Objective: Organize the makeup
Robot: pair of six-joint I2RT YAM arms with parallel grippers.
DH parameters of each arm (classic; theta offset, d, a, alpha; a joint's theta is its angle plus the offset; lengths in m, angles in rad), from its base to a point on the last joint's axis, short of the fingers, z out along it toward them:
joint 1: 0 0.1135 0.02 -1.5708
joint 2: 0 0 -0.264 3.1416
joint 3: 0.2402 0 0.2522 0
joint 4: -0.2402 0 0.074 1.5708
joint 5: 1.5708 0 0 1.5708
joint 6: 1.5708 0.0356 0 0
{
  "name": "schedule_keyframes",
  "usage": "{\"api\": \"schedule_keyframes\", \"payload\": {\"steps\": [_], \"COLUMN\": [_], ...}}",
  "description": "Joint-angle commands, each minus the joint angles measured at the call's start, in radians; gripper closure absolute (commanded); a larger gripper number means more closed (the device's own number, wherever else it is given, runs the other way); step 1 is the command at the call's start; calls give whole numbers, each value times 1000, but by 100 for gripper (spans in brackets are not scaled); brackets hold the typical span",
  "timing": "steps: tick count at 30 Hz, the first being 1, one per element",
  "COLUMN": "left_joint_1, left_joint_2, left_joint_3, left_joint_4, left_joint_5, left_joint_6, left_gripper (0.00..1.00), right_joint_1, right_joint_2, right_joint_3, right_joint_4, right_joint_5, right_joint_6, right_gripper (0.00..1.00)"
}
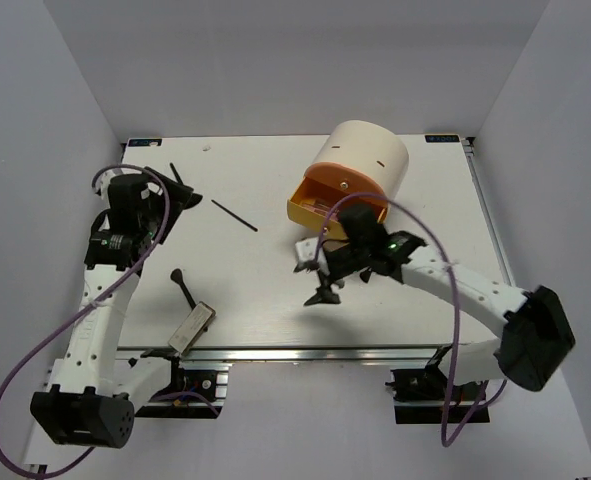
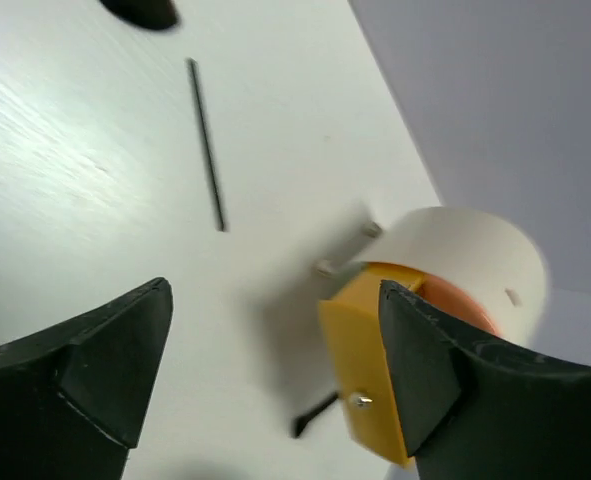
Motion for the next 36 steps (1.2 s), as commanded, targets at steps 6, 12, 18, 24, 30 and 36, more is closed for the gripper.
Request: {"api": "schedule_keyframes", "payload": {"steps": [6,12,18,24,30,36], "left_joint_1": [30,30,30,30,30,30], "left_joint_2": [85,-36,-150,-153,-151,-140], "left_joint_3": [443,390,298,312,315,328], "left_joint_4": [-397,-409,-394,-418,-426,-446], "left_joint_5": [-147,-199,-190,-190,-184,-177], "left_joint_6": [446,413,387,414,422,443], "left_gripper": [2,2,2,2,2,2], "right_joint_1": [298,379,438,491,534,545], "right_joint_2": [316,648,838,962,1067,1166], "right_joint_3": [103,463,673,799,902,1017], "right_joint_4": [296,143,153,93,196,160], "right_joint_5": [38,-71,-67,-58,28,103], "right_joint_6": [-326,-483,-399,-319,-129,-104], "right_gripper": [11,11,11,12,11,11]}}
